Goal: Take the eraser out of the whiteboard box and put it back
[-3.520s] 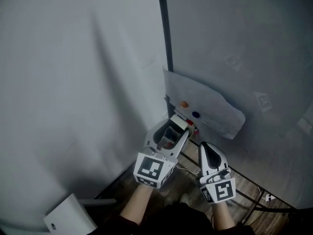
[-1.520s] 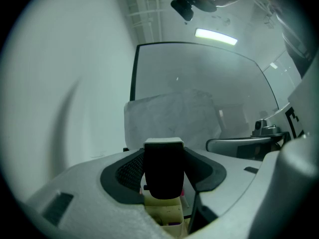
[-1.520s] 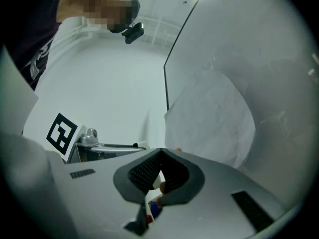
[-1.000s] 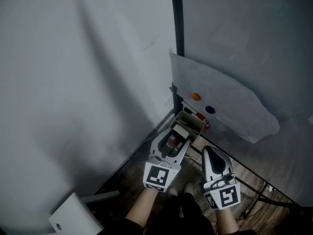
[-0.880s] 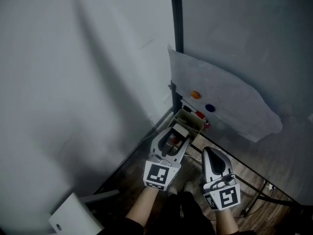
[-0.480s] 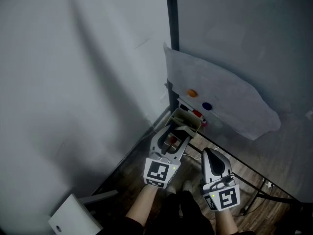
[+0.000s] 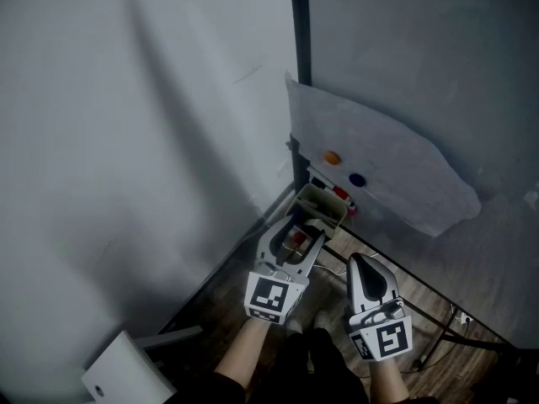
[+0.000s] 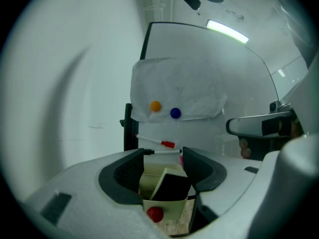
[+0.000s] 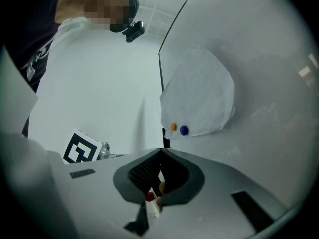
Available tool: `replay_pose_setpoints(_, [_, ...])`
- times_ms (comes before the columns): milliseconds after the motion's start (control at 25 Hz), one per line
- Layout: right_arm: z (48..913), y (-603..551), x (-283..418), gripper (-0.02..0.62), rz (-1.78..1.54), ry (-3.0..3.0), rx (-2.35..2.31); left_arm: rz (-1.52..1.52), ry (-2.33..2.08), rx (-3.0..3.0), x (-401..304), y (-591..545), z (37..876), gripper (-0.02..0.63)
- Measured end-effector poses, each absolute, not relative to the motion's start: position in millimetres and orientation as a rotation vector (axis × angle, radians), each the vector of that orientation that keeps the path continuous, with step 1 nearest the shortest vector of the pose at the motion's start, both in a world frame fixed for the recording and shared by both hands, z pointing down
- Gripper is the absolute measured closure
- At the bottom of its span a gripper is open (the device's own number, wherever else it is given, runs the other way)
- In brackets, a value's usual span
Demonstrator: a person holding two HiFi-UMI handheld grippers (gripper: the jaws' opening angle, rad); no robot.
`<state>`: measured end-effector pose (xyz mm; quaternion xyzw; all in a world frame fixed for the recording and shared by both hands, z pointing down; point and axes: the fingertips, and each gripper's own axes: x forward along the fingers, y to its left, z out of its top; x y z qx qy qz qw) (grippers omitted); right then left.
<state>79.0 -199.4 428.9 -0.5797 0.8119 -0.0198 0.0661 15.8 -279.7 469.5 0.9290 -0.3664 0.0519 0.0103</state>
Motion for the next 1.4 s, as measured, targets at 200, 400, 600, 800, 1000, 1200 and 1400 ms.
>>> replay_pose_setpoints(200, [416, -199, 80, 0.594, -0.039, 2.436, -1.724, 0.120, -1.156, 2.913, 16, -271, 449, 0.377])
replay_pose_setpoints(400, [387, -195, 81, 0.593, 0.015, 2.419, -1.696, 0.073, -1.156, 2.963, 13, -259, 416, 0.397])
replay_pose_setpoints(600, [351, -187, 82, 0.593, 0.099, 2.390, -1.647, -0.008, -1.167, 3.020, 12, -235, 366, 0.491])
replay_pose_setpoints(800, [319, -176, 80, 0.594, 0.183, 2.369, -1.582, -0.099, -1.209, 3.075, 11, -207, 321, 0.557])
replay_pose_setpoints(1000, [300, -164, 78, 0.594, 0.246, 2.356, -1.550, -0.162, -1.255, 3.129, 6, -188, 294, 0.595])
replay_pose_setpoints(1200, [290, -161, 78, 0.594, 0.294, 2.349, -1.544, -0.184, -1.280, 3.147, 2, -180, 284, 0.601])
replay_pose_setpoints(1400, [289, -160, 79, 0.594, 0.294, 2.354, -1.537, -0.204, -1.285, 3.153, 4, -178, 280, 0.601])
